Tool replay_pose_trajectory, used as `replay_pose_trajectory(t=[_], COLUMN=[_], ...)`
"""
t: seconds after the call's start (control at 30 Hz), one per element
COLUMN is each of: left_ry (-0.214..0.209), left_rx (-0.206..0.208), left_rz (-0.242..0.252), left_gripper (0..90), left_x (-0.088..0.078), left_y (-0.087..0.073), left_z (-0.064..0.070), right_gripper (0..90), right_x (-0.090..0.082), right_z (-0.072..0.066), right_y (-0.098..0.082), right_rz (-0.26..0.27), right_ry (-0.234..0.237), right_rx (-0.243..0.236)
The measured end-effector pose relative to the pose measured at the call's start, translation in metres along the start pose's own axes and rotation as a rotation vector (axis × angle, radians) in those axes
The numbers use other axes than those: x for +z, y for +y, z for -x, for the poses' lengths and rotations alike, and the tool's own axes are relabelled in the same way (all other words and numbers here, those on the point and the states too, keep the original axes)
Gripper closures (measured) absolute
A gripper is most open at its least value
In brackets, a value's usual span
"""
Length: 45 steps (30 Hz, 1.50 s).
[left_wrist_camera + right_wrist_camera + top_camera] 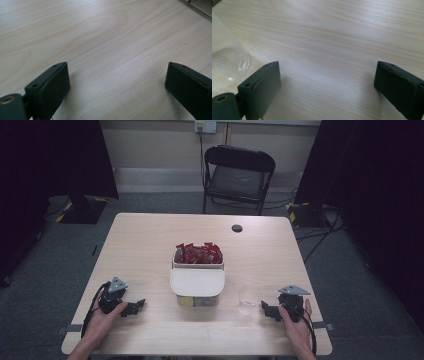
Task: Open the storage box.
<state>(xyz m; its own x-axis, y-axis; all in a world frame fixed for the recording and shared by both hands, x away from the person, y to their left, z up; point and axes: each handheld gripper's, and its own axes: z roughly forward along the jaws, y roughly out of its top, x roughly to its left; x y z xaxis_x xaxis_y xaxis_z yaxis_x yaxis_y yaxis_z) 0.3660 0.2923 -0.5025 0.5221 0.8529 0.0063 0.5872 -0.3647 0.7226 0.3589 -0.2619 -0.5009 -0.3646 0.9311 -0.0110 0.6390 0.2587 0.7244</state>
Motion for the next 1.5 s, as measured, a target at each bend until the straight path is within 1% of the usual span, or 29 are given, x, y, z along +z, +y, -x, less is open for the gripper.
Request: replay_pose_trajectory(t=[0.03,0.07,0.1,0.17,0.27,0.37,0.4,0.43,0.47,0.5,0.53,0.6,0.63,0.8,0.87,0.9,0.97,1.03,1.07,1.13,1.2,1.23,1.3,1.33,1.4,1.5], left_ry=[-0.004,-0.008,-0.006,-0.006,0.003,0.000,0.002,0.004,0.003,-0.002,-0.009,-0.016,-0.013,-0.046,-0.056,-0.064,-0.073,-0.088,-0.090,-0.090,-0.106,-0.108,-0.113,-0.125,-0.133,-0.157], left_rx=[-0.007,-0.006,0.006,0.007,-0.004,-0.009,-0.015,-0.014,-0.009,-0.009,-0.010,-0.022,-0.016,-0.021,-0.008,-0.018,-0.022,-0.026,-0.034,-0.030,-0.032,-0.020,-0.023,-0.022,-0.014,-0.015], left_rz=[0.002,0.003,-0.004,-0.005,-0.009,-0.013,-0.009,-0.009,-0.008,-0.012,-0.017,-0.007,-0.001,0.017,0.023,0.032,0.043,0.045,0.051,0.055,0.057,0.057,0.064,0.071,0.068,0.070], left_gripper=[5.2,5.2,5.2,5.3,6.1,7.0,8.5,10.5,14.9,16.1,15.6,15.8,16.1,16.0,16.1,16.0,16.1,16.0,16.0,16.0,16.0,16.0,16.0,16.0,16.0,16.0], left_x=[0.000,0.001,0.000,0.000,0.000,0.000,-0.001,-0.001,-0.002,-0.003,-0.003,-0.004,-0.005,-0.009,-0.011,-0.011,-0.012,-0.012,-0.012,-0.012,-0.012,-0.012,-0.012,-0.012,-0.013,-0.012], left_y=[0.000,0.000,0.000,0.001,0.001,0.002,0.003,0.003,0.003,0.004,0.004,0.005,0.005,0.007,0.008,0.009,0.010,0.011,0.012,0.014,0.015,0.017,0.017,0.019,0.021,0.024], left_z=[0.000,0.000,-0.001,-0.001,0.001,0.002,0.003,0.003,0.004,0.004,0.004,0.006,0.006,0.010,0.011,0.012,0.014,0.015,0.015,0.017,0.018,0.019,0.021,0.023,0.026,0.030], right_gripper=[6.3,6.3,6.3,5.9,5.1,4.7,4.4,4.1,3.7,3.3,3.1,2.8,2.8,2.8,2.8,2.6,2.2,1.6,1.6,1.6,1.6,1.6,1.6,1.6,1.6,1.5], right_x=[0.000,0.000,0.000,0.000,0.000,0.000,0.000,0.001,0.001,0.001,0.001,0.001,0.001,0.001,0.001,0.001,0.001,0.001,0.001,0.001,0.001,0.001,0.001,0.001,0.001,0.001], right_z=[0.000,0.000,0.000,0.000,0.000,0.000,0.000,0.000,0.000,0.000,0.001,0.001,0.001,0.001,0.001,0.001,0.001,0.001,0.001,0.001,0.001,0.001,0.001,0.001,0.001,0.001], right_y=[0.000,0.000,0.000,0.000,0.000,0.000,0.000,0.000,0.000,0.000,0.000,0.000,0.000,0.000,0.000,0.000,0.000,0.001,0.001,0.001,0.001,0.001,0.001,0.001,0.001,0.001], right_rz=[0.000,-0.001,-0.001,0.000,-0.004,-0.004,-0.005,-0.005,-0.008,-0.008,-0.010,-0.011,-0.011,-0.011,-0.012,-0.012,-0.011,-0.013,-0.014,-0.014,-0.013,-0.014,-0.014,-0.014,-0.014,-0.014], right_ry=[0.000,-0.001,-0.002,-0.002,-0.010,-0.011,-0.011,-0.011,-0.013,-0.015,-0.013,-0.018,-0.017,-0.018,-0.018,-0.018,-0.017,-0.020,-0.020,-0.020,-0.021,-0.020,-0.021,-0.021,-0.021,-0.020], right_rx=[0.001,0.002,0.002,0.002,0.004,0.006,0.007,0.009,0.015,0.014,0.012,0.014,0.014,0.014,0.014,0.015,0.016,0.015,0.016,0.016,0.016,0.016,0.016,0.016,0.016,0.016])
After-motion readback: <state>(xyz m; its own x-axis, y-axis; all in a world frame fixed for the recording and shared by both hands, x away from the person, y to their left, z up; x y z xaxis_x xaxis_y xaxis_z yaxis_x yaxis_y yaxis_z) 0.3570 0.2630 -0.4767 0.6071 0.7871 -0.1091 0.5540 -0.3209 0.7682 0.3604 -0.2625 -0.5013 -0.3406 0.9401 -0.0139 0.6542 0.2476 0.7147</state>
